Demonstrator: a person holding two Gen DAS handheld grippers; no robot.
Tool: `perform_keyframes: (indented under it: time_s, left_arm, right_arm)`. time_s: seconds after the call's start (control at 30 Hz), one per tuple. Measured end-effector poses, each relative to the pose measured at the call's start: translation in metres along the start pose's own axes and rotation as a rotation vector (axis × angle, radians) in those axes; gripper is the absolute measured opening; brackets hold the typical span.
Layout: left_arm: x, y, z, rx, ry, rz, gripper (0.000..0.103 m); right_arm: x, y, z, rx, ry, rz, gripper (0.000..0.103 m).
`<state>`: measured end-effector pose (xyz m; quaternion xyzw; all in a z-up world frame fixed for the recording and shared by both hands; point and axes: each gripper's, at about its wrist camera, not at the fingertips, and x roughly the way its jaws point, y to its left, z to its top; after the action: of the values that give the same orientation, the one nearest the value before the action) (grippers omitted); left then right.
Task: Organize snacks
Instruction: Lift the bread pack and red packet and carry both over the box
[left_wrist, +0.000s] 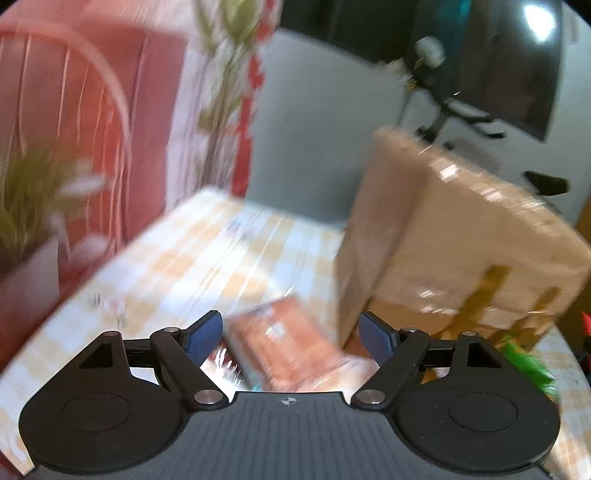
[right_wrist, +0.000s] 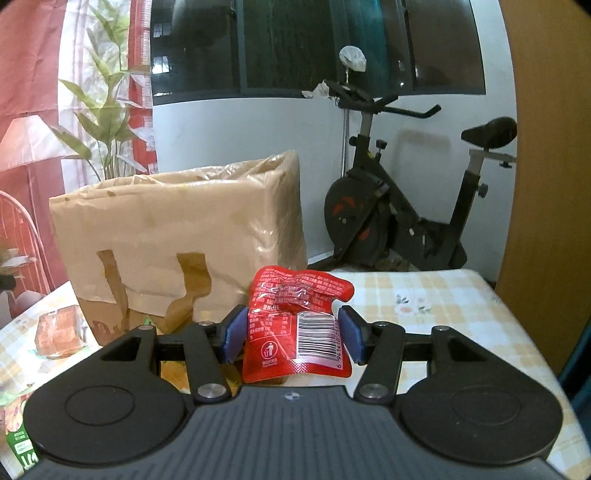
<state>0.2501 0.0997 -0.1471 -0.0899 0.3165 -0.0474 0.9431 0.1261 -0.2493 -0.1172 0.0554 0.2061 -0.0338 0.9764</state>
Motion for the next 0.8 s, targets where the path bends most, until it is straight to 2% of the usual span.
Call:
perform_keyframes:
  time_s: [0.13,0.23,0.4,0.5,0.6,0.8]
  left_arm:
    - [0.028,0.006,0.003,-0.104,0.046,0.011,0.084]
    - [0.05,0.003,0.007,-0.152,0.057,0.057,0.087]
    - [0.083,-0.004,0.005,-0.123,0.112,0.181,0.088]
    - [0.094,-0.006,-0.002,-0.129,0.137,0.18,0.088]
    - [0.094,-0.01,-0.008,-0.089,0.116,0.19,0.09]
    - [0.075,-0.005,-0.01,-0.051,0.088,0.166,0.079]
  right_arm:
    - [0.003,0.001,-0.005,-0.007,0.015,0.004,0.056]
    - [0.006,0.0,-0.008,-0.001,0.025,-0.002,0.056]
    - [0.008,-0.003,-0.01,0.005,0.035,-0.007,0.056]
    - [0.01,-0.005,-0.011,0.013,0.04,-0.01,0.056]
    - [0.012,-0.006,-0.012,0.017,0.048,-0.012,0.056]
    - [0.012,-0.006,-0.012,0.019,0.046,-0.013,0.056]
